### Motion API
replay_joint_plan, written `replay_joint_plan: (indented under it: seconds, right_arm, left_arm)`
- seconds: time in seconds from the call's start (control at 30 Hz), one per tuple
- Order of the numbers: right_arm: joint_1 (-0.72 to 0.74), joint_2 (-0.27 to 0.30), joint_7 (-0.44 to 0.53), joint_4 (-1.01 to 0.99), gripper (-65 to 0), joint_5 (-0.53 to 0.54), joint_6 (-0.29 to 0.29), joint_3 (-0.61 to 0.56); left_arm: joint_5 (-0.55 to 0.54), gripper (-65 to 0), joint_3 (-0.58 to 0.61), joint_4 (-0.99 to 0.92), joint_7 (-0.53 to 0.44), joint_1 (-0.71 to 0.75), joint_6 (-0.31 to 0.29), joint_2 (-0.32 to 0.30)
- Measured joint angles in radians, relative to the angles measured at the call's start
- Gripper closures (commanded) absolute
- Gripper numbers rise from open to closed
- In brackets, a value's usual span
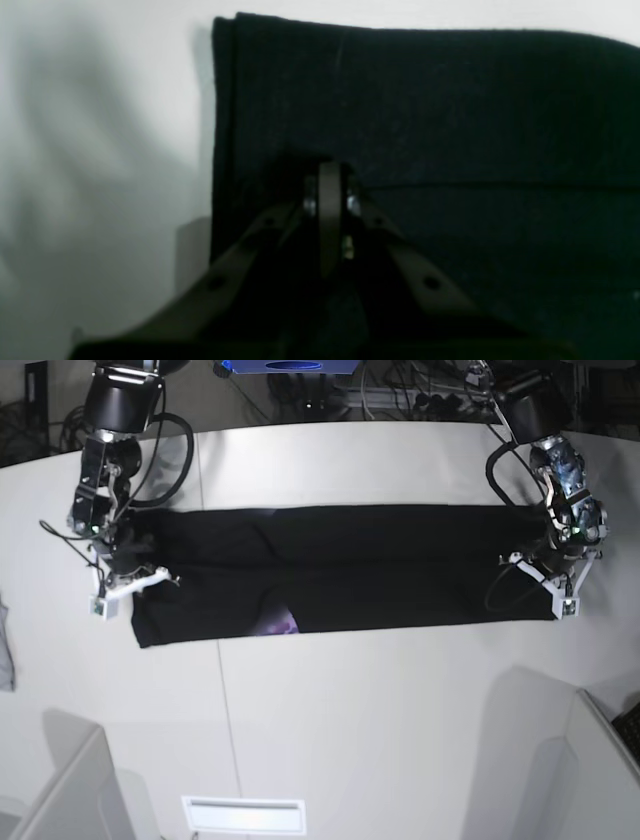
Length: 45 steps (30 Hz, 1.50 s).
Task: Fold the T-shirt properly
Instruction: 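Move both grippers to the folded edge of the shirt strip, then grasp the strip's two short ends with both grippers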
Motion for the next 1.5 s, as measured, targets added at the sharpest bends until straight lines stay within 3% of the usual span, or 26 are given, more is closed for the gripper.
replay_joint_plan:
  seconds: [0.17, 0.47, 0.57, 0.63, 0.73, 0.93, 0.97, 1.17, 1.23, 1.37, 1.5]
  right_arm:
    - [-0.011, -0.004, -0.034, 0.078, 0.0, -0.029, -0.027, 0.000]
    - [-0.040, -0.023, -0.171, 0.442, 0.0, -0.019, -0.021, -0.037]
    - [-0.063, -0.024, -0.210, 0.541, 0.0, -0.025, -0.023, -0.039]
    - [-0.078, -0.024, -0.243, 0.589, 0.0, -0.026, -0.026, -0.044]
    - [-0.101, -0.032, -0.233, 0.629, 0.0, -0.021, -0.023, -0.046]
    - [-0.155, -0.036, -0.233, 0.624, 0.0, -0.021, -0.022, -0.045]
    - [-0.166, -0.035, -0.234, 0.624, 0.0, -0.023, -0.023, -0.045]
    - [-0.193, -0.062, -0.229, 0.624, 0.0, -0.025, -0.023, -0.047]
    - [-0.214, -0.068, -0.235, 0.624, 0.0, -0.014, -0.021, -0.051]
    - [-0.232, -0.065, -0.241, 0.624, 0.0, -0.024, -0.023, -0.048]
    - [-0.241, -0.076, -0.236, 0.624, 0.0, -0.024, -0.023, -0.048]
  left_arm:
    - [0.010, 0.0, 0.000, 0.052, 0.036, 0.013, 0.000, 0.004]
    - [0.019, 0.0, -0.008, 0.271, 0.045, 0.011, 0.003, 0.003]
    - [0.006, 0.0, -0.012, 0.366, 0.145, 0.013, 0.002, 0.003]
    - [-0.086, 0.0, -0.056, 0.420, 0.206, 0.019, -0.002, 0.006]
    - [-0.254, 0.0, -0.187, 0.455, 0.206, 0.076, -0.050, 0.004]
    - [-0.375, 0.0, -0.348, 0.447, 0.220, 0.194, -0.051, -0.039]
    - [-0.407, -3.3, -0.366, 0.442, 0.218, 0.201, -0.057, -0.040]
    - [-0.480, -52.3, -0.437, 0.266, 0.222, 0.219, -0.149, -0.066]
    - [-0.479, -64.8, -0.438, 0.212, 0.217, 0.212, -0.175, -0.069]
    - [-0.480, -65.0, -0.436, 0.137, 0.198, 0.179, -0.239, -0.068]
    - [-0.478, -65.0, -0.353, 0.037, 0.066, 0.163, -0.244, -0.081]
